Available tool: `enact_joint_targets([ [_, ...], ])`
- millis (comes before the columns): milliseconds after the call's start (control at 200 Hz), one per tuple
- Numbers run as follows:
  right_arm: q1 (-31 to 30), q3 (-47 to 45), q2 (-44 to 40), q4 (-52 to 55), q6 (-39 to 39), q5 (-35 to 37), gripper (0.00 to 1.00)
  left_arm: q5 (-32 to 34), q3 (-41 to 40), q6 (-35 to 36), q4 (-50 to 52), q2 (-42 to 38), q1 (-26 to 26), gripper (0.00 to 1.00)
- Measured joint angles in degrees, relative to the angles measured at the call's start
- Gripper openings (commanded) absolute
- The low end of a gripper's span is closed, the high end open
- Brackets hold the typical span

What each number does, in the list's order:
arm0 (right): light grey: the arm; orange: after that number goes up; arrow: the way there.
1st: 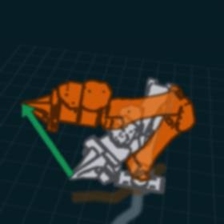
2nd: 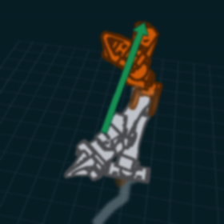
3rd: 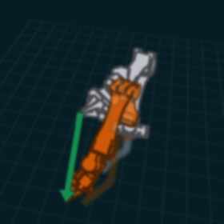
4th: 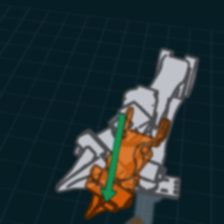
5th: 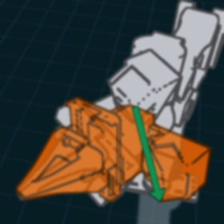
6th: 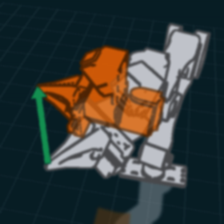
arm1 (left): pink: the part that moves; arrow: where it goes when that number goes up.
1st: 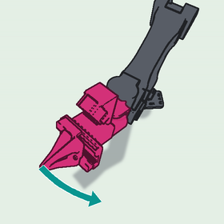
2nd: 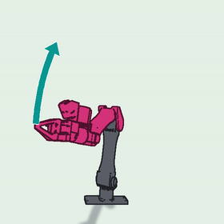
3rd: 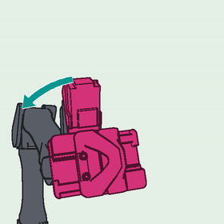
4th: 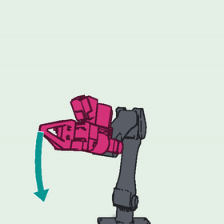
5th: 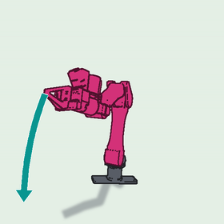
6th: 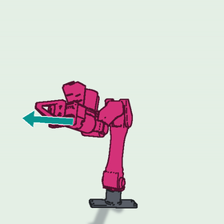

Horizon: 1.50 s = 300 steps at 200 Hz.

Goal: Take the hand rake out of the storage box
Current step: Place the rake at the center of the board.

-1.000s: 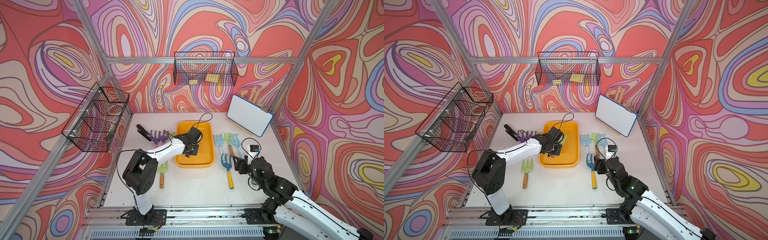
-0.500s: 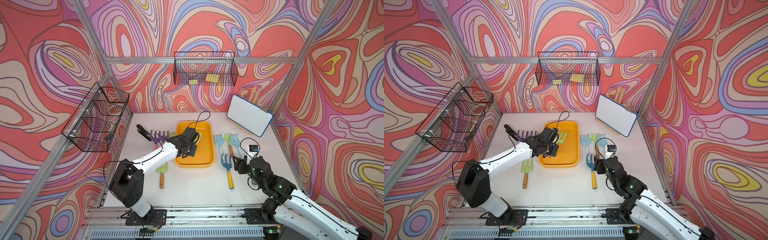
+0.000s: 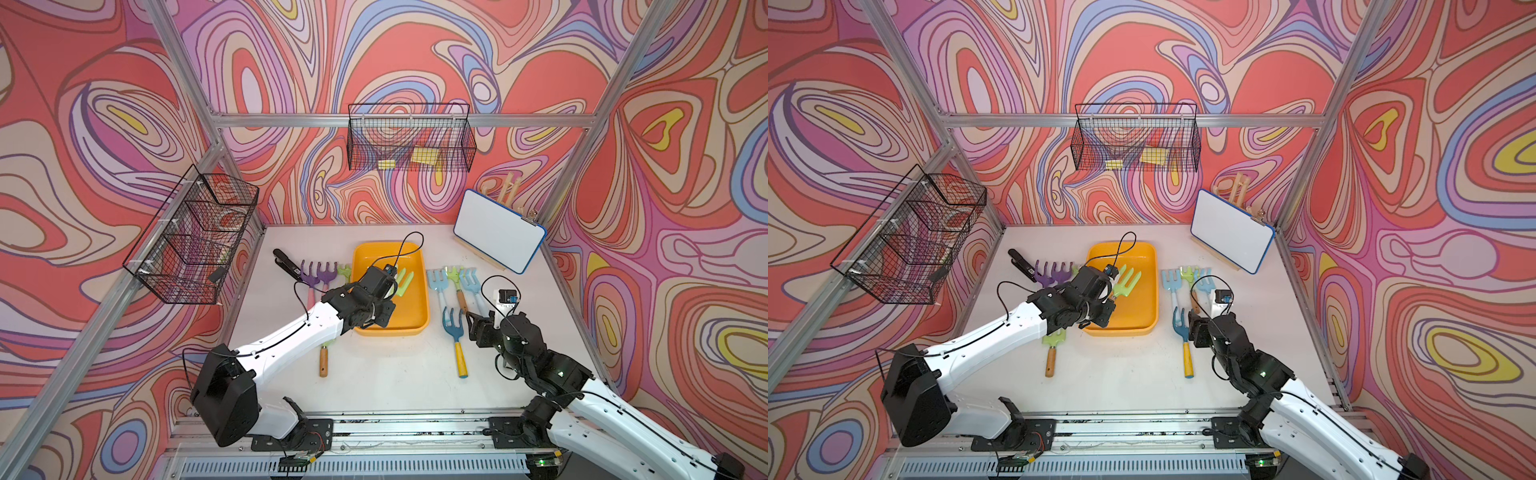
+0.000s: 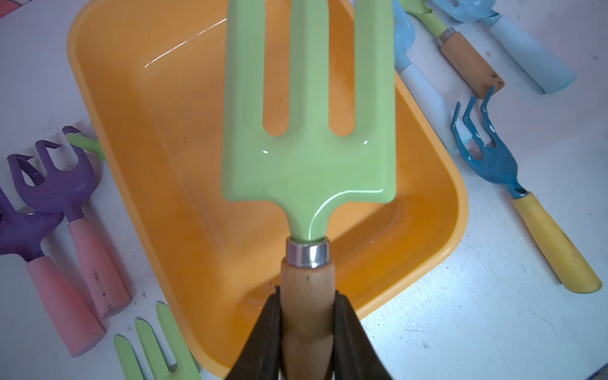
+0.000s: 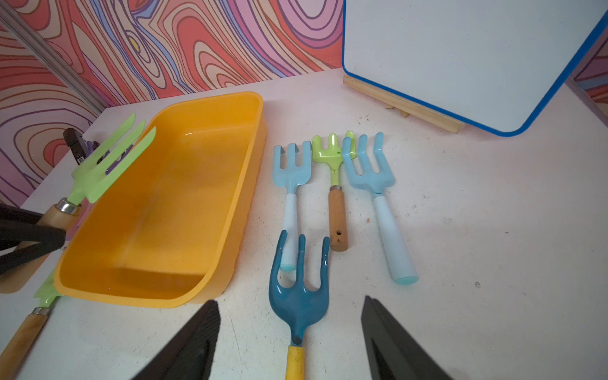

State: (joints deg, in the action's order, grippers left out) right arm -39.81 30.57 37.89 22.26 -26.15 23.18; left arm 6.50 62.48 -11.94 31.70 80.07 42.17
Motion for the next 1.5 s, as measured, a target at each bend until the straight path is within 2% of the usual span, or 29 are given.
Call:
enact_joint_targets([
  [746, 0.0, -0.59, -1.27, 0.0, -0.04, 1.38, 0.73, -2.8, -1.86, 6.36, -0.11, -4.57, 8.52, 0.05],
  [1362, 0.0, -1.03, -4.5, 0.02, -0.46, 3.85, 0.72, -2.21, -8.46, 7.32, -0.44, -6.8, 13.11, 0.04],
  [1502, 0.0, -1.16, -4.52, -0.04, -0.46, 3.91, 0.72, -1.4, -9.44, 6.56, -0.7, -6.8, 15.58, 0.04],
])
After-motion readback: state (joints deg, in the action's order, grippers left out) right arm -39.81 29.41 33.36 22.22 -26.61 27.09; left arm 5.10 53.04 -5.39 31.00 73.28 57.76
